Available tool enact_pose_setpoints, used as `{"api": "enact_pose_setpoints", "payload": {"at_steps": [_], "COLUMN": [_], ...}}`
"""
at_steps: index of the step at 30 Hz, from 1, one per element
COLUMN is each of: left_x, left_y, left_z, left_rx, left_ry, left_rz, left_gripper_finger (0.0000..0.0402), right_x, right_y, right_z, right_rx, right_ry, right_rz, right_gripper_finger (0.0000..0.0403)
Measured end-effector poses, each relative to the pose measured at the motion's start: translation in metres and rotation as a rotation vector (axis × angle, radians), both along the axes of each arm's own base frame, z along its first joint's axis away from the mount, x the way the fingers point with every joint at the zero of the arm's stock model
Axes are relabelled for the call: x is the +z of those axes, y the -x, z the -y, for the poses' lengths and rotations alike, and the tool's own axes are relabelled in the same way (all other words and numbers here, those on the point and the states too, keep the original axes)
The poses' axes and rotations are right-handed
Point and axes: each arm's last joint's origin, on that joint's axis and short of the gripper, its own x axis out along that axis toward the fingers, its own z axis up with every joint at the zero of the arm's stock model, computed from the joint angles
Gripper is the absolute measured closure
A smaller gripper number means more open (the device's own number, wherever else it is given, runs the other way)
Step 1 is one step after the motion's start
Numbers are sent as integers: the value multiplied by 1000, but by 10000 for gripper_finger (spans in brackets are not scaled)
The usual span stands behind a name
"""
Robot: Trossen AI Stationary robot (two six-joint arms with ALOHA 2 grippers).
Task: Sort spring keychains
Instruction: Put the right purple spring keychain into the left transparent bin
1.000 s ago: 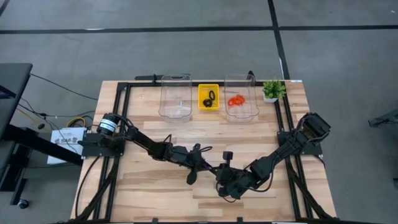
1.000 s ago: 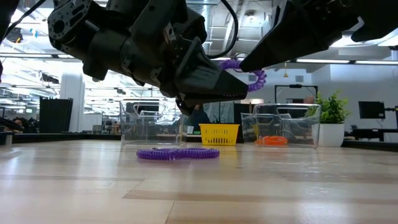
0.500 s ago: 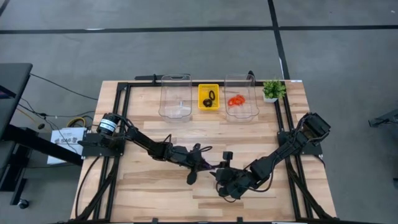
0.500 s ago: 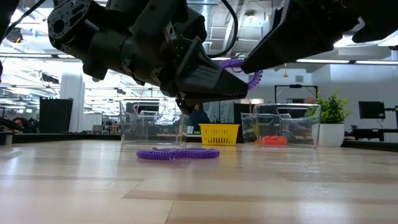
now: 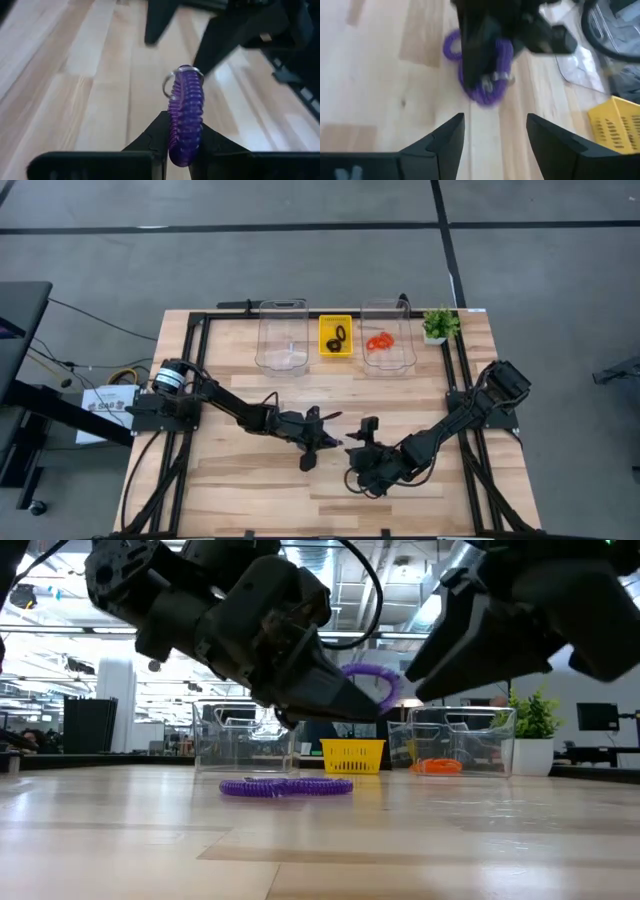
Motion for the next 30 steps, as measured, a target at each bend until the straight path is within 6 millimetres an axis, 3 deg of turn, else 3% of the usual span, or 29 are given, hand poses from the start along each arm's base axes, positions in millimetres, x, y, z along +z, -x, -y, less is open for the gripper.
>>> {"api": "enact_pose_setpoints", "payload": {"at_steps": [12,20,30], "left_x": [54,70,85], "left_y": [27,51,62], "left_z": [-2,3,-14], "left_rx": [86,259,588], "left_ry": [-102,-276,-466], "left_rz": [-72,-126,-76], "left_gripper_finger": [359,359,359], "right_x": [-4,-3,-2], "right_y": [1,-13,-28], "right_z": [19,39,76], "right_rx": [12,37,-2], "right_ry": [176,251,314], "right_rz": [-128,-170,-239], "right_gripper_finger": [214,233,239]}}
